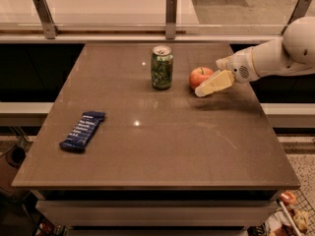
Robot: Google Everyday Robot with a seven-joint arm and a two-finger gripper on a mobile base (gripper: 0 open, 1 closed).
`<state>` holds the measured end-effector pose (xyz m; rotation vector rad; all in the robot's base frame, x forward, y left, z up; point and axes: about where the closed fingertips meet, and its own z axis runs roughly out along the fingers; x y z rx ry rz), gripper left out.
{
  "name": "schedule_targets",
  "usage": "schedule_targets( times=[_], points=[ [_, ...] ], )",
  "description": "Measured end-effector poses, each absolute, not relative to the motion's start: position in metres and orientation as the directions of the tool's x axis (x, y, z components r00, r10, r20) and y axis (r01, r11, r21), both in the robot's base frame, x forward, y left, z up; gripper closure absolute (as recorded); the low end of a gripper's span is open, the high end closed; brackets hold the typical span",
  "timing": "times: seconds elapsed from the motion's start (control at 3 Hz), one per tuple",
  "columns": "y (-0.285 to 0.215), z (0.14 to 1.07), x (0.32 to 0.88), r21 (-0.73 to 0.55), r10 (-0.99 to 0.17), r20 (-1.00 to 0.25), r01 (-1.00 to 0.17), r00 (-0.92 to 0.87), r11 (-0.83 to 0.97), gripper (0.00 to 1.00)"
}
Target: Move apple near rxbar blueberry
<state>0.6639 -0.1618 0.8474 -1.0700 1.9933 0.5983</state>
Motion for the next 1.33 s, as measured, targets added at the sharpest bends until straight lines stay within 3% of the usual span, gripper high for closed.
schedule_targets(
  times=[0.33, 1.33],
  points=[
    [-0.1623, 0.8456, 0.663, 0.038, -0.485, -0.803, -0.842, -0.347, 0.538, 0.18],
    [-0.1571, 0.8419, 0.6634, 0.039, -0.493, -0.798, -0.846, -0.347, 0.532, 0.87]
  ],
)
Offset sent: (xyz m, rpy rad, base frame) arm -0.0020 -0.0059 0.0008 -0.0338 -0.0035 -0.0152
